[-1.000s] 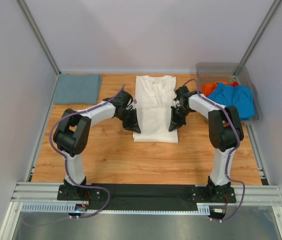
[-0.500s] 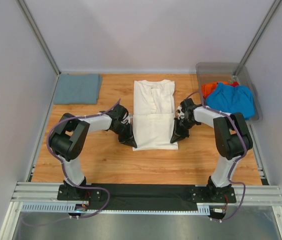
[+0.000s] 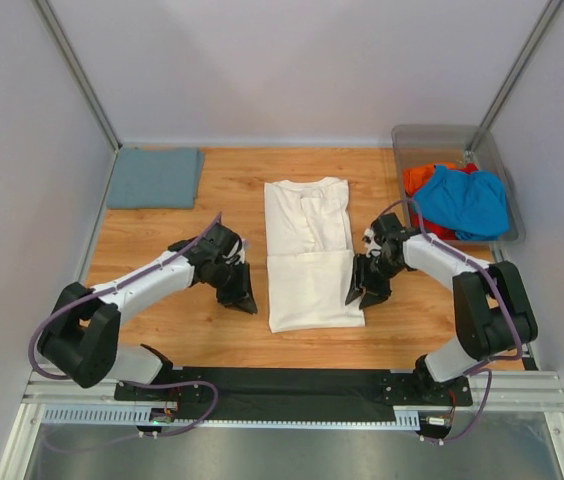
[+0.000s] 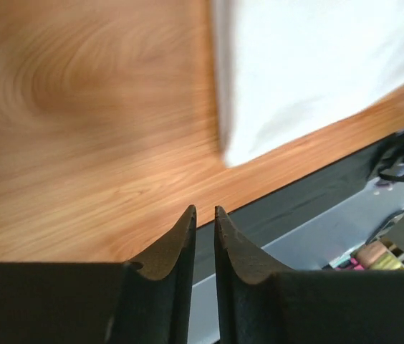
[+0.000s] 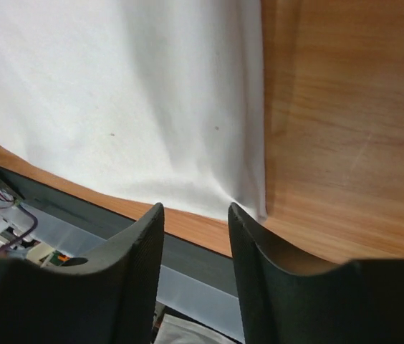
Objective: Fold and stack the t-shirts
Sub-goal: Fold the tshirt
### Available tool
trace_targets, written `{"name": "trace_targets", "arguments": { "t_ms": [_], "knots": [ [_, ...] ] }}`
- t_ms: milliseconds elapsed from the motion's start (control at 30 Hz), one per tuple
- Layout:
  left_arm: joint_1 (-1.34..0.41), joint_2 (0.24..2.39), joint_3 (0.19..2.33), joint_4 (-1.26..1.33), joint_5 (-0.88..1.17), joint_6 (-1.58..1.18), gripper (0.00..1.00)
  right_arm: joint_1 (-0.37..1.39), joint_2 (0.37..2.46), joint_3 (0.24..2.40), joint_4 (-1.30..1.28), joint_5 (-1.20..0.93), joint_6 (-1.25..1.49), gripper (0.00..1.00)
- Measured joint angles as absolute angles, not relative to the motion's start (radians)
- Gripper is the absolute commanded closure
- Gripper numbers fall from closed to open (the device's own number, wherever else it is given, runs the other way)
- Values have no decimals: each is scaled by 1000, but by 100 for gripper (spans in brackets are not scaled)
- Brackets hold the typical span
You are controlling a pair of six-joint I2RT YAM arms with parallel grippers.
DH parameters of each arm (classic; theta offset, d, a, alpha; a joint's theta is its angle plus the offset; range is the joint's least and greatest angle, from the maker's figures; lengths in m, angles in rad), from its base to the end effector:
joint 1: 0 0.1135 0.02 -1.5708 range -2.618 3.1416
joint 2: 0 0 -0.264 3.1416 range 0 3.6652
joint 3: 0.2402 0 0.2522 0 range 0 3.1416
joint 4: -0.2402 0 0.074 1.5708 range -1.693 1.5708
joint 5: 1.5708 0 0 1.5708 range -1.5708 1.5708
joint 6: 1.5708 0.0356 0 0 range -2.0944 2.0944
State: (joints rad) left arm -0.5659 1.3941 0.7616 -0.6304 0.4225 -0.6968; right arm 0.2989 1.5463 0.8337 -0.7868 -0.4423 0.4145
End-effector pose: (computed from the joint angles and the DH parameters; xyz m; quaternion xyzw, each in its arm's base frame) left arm 0.1938 -0.1404 0.1755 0.0311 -0.9662 0.2558 0.0013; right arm 0.2303 0.0869 0.1568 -0.0485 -0.9738 -0.2176 0.0439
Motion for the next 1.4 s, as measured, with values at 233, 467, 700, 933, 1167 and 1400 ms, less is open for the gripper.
{"name": "trace_targets", "arguments": {
  "t_ms": [233, 467, 700, 933, 1167, 1400],
  "knots": [
    [-566, 1522, 1039, -577, 444, -693, 87, 299, 1664, 1158, -829, -408, 392, 87],
    [-553, 1883, 1253, -499, 462, -680, 92, 283, 1934, 1393, -806, -366, 394, 98],
    [-468, 2053, 1353, -525, 496, -636, 94, 260, 2087, 1518, -836, -353, 385, 96],
    [-404, 2074, 1394, -573, 496, -553, 92, 261, 2106, 1535, -828, -382, 381, 91],
    [-390, 1967, 1312, -618, 465, -486, 67, 271, 2103, 1571, -859, -359, 371, 63],
    [-390, 1605, 1233, -693, 402, -491, 52, 263, 1892, 1532, -953, -181, 342, 19]
  ]
}}
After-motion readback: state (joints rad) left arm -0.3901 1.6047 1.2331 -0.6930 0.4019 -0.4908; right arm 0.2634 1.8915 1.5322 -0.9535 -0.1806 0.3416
